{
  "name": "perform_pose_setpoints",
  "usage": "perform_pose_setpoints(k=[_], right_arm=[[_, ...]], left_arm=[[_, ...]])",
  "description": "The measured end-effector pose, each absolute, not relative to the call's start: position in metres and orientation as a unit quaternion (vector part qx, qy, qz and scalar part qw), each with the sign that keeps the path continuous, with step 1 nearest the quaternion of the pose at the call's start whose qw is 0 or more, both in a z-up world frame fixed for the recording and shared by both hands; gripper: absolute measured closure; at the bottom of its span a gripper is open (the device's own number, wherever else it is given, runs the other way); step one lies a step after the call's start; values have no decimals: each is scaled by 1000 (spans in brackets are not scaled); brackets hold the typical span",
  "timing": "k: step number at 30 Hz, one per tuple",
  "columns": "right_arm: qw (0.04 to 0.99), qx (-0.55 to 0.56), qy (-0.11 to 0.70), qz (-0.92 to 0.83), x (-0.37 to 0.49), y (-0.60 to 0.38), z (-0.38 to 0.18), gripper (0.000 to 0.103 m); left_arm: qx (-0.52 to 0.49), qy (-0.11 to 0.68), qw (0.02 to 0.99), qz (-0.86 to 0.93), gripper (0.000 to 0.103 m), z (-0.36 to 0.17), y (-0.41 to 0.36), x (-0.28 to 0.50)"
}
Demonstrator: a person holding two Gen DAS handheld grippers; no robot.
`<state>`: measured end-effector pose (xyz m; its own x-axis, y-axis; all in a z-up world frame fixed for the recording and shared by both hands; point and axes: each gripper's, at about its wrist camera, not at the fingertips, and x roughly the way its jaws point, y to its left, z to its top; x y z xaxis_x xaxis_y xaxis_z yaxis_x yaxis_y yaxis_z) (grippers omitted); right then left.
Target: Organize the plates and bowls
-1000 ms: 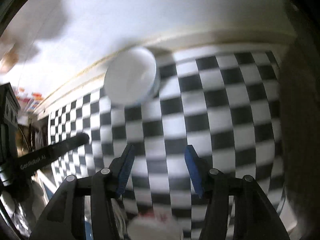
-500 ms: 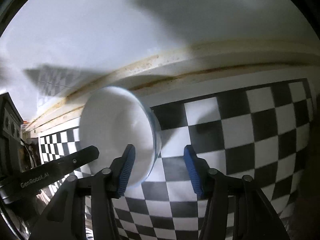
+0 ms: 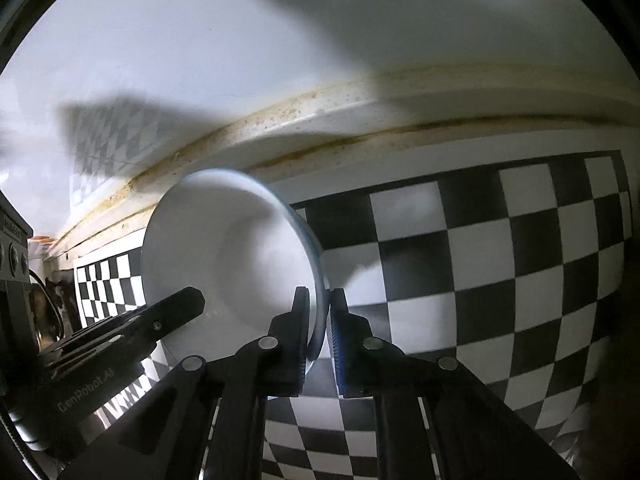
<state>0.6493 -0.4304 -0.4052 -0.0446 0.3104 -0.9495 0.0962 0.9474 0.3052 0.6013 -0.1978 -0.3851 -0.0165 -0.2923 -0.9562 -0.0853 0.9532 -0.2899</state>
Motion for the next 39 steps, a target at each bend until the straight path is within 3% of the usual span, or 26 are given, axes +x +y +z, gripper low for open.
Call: perform_pose_setpoints(k=[29, 39], right_arm=[[728, 132, 665, 101, 477, -448, -265, 91], [733, 130, 660, 99, 407, -450, -247, 91]], left_arm=[[-74, 655, 737, -148, 91, -269, -218, 437], [-52, 653, 737, -166, 91, -253, -217, 379]])
